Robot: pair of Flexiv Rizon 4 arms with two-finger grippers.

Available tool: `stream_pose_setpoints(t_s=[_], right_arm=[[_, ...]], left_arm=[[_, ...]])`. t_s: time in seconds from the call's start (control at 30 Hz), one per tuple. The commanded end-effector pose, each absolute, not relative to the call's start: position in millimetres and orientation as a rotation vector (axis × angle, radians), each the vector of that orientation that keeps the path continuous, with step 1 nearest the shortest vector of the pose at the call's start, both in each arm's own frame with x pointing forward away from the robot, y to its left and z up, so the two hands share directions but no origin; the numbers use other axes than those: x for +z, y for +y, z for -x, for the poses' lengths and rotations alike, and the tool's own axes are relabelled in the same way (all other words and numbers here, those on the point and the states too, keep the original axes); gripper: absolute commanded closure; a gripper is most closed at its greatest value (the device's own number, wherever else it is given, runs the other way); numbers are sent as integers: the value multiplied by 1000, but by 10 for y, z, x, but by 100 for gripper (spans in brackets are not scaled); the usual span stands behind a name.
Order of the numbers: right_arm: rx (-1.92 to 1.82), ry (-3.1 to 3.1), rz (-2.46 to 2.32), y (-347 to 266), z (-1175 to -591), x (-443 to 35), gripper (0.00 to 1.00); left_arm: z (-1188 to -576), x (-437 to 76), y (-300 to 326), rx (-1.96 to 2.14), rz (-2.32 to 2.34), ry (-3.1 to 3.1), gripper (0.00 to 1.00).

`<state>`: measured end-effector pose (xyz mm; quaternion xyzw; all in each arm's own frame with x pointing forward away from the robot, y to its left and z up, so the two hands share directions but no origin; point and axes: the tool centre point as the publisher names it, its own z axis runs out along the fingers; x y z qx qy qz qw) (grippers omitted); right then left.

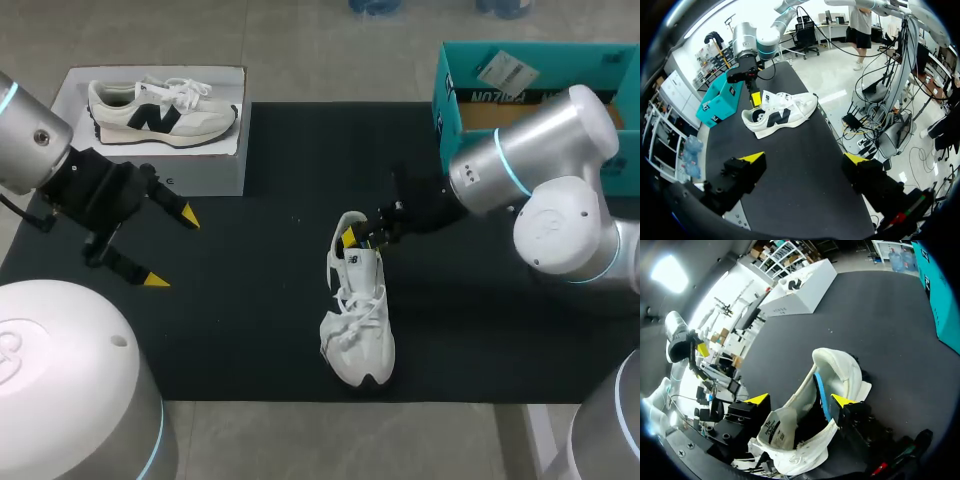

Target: Take the shoe out of the shoebox, open the shoe tongue, remove and reinsert the insole, then place the shoe into the shoebox

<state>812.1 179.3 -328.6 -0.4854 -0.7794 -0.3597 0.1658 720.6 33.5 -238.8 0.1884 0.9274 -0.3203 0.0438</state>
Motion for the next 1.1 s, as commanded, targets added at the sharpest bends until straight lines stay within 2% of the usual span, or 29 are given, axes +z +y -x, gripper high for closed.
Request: stream_pose_setpoints(t_s=[0.03,0.23,0.7,1.1], right_arm=[[-999,-2264,1427,1749,-8077,-3088,0],[-901,-2220,1590,1728,-8071,-2848,0],[-304,-2132,1869,2087,-8052,-2602,0],[-304,-2132,1869,2087,-8052,-2602,0]], left_arm=[[-7200,-2388,335,-974,-576,2837,0],[-7200,-2388,335,-974,-576,2837,0],[-7200,-2388,335,-974,-576,2837,0],[-7200,-2388,335,-974,-576,2837,0]])
